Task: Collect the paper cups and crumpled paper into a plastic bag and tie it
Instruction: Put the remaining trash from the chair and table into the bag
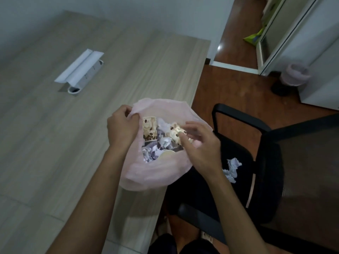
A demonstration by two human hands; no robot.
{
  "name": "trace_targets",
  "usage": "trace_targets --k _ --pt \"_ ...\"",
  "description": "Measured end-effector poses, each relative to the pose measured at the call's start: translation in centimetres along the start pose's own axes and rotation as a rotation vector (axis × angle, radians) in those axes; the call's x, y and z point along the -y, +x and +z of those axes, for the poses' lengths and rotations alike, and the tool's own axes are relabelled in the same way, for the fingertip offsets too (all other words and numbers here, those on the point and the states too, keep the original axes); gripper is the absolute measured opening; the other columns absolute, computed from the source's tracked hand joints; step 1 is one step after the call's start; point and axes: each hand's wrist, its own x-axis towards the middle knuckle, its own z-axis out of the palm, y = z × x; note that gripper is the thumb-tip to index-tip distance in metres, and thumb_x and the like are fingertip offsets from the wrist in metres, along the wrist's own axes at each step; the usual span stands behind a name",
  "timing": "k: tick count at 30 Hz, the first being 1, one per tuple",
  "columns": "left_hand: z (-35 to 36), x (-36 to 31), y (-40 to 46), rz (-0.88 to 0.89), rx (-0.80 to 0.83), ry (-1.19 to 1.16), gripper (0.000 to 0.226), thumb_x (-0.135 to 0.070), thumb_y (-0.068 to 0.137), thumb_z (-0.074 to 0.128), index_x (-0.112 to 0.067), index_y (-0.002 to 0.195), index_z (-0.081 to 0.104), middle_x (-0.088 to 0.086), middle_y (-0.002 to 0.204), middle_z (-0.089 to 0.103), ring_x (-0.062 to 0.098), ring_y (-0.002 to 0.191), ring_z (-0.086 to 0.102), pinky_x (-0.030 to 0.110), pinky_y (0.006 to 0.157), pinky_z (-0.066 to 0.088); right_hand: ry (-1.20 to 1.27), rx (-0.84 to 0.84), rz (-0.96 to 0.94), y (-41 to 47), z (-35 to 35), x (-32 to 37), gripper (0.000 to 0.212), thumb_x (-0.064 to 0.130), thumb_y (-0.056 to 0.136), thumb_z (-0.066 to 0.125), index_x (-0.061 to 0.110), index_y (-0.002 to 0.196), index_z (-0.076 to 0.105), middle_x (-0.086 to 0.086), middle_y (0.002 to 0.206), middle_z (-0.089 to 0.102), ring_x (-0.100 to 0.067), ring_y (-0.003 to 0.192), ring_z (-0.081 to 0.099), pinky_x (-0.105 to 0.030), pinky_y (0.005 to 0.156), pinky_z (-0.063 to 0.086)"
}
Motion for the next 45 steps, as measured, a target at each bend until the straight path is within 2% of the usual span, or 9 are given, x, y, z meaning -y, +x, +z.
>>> trace_targets --k 4,7,12,15,21,25,32,39,45 --pt "1.6 -0.2 -0.4 0.030 0.012 0.005 0.015 -0.018 0.084 0.060 -0.016 0.093 0.070 -0.004 0.083 0.065 0.020 0.079 0.060 0.024 0.070 0.038 -0.090 -0.404 0.137 -1.2 -3.3 -4.5 0.011 0.028 0.092 0.065 0.017 0.091 0.066 0.000 0.093 0.064 -0.013 0.084 0.062 -0.024 0.073 0.051" --pt "2.7 -0.1 -0.5 0.054 0.022 0.026 0.015 -0.018 0.086 0.060 -0.014 0.096 0.070 -0.005 0.084 0.062 0.017 0.078 0.056 0.021 0.068 0.034 -0.130 -0.524 0.386 -2.7 -4.0 -11.7 0.013 0.029 0.094 0.058 0.016 0.092 0.061 -0.005 0.094 0.064 -0.018 0.084 0.062 -0.035 0.078 0.054" --pt "4.8 0.6 -0.5 0.086 0.026 0.054 0.013 -0.020 0.087 0.060 -0.014 0.094 0.069 -0.004 0.082 0.062 0.019 0.077 0.056 0.023 0.068 0.035 -0.348 -0.189 0.815 -6.8 -3.3 -24.3 0.032 0.023 0.088 0.063 0.008 0.117 0.061 -0.013 0.115 0.065 -0.030 0.106 0.062 -0.035 0.091 0.049" --pt "6.1 1.3 -0.4 0.107 0.030 0.047 0.011 -0.021 0.087 0.060 -0.017 0.092 0.069 -0.006 0.082 0.064 0.016 0.077 0.057 0.021 0.068 0.035 -0.423 -0.029 1.013 -8.9 -3.2 -29.8 0.047 0.029 0.084 0.066 0.019 0.129 0.056 -0.012 0.128 0.060 -0.036 0.114 0.058 -0.044 0.096 0.050" --pt "8.5 2.7 -0.6 0.117 0.048 0.029 0.005 -0.024 0.084 0.059 -0.024 0.082 0.063 -0.017 0.069 0.059 0.008 0.071 0.053 0.021 0.067 0.037 -0.692 0.248 1.094 -10.4 -3.2 -35.7 0.064 0.036 0.088 0.066 0.033 0.145 0.037 -0.006 0.158 0.025 -0.043 0.139 0.029 -0.060 0.109 0.033" --pt "9.7 3.3 -0.8 0.118 0.064 0.014 0.006 -0.025 0.084 0.059 -0.025 0.082 0.065 -0.020 0.069 0.060 0.003 0.068 0.052 0.015 0.063 0.038 -0.714 0.281 1.099 -11.7 -3.4 -37.8 0.060 0.025 0.090 0.066 0.031 0.144 0.040 -0.009 0.150 0.030 -0.041 0.128 0.039 -0.052 0.104 0.039" --pt "9.9 3.5 -0.9 0.105 0.076 0.008 0.007 -0.024 0.085 0.058 -0.026 0.082 0.065 -0.019 0.071 0.061 0.003 0.072 0.054 0.018 0.066 0.040 -0.534 0.053 0.944 -13.4 -3.0 -36.9 0.028 0.003 0.090 0.059 0.010 0.117 0.063 -0.022 0.119 0.059 -0.026 0.093 0.056 -0.026 0.081 0.043" --pt "8.1 1.9 -0.4 0.110 0.022 0.006 0.009 -0.024 0.083 0.059 -0.020 0.086 0.066 -0.009 0.078 0.064 0.016 0.076 0.058 0.027 0.070 0.043 -0.083 -0.297 0.695 -6.2 -2.5 -23.6 0.031 0.017 0.093 0.061 0.032 0.120 0.057 0.000 0.102 0.067 -0.020 0.081 0.068 -0.037 0.077 0.058" --pt "5.9 0.2 -0.3 0.076 -0.031 -0.026 0.004 -0.018 0.083 0.061 -0.019 0.083 0.065 -0.007 0.077 0.062 0.014 0.075 0.055 0.022 0.066 0.034 0.201 -0.506 0.380 0.2 -4.2 -9.3 0.037 0.016 0.092 0.066 0.020 0.124 0.047 0.003 0.102 0.067 -0.008 0.077 0.065 -0.028 0.071 0.056"
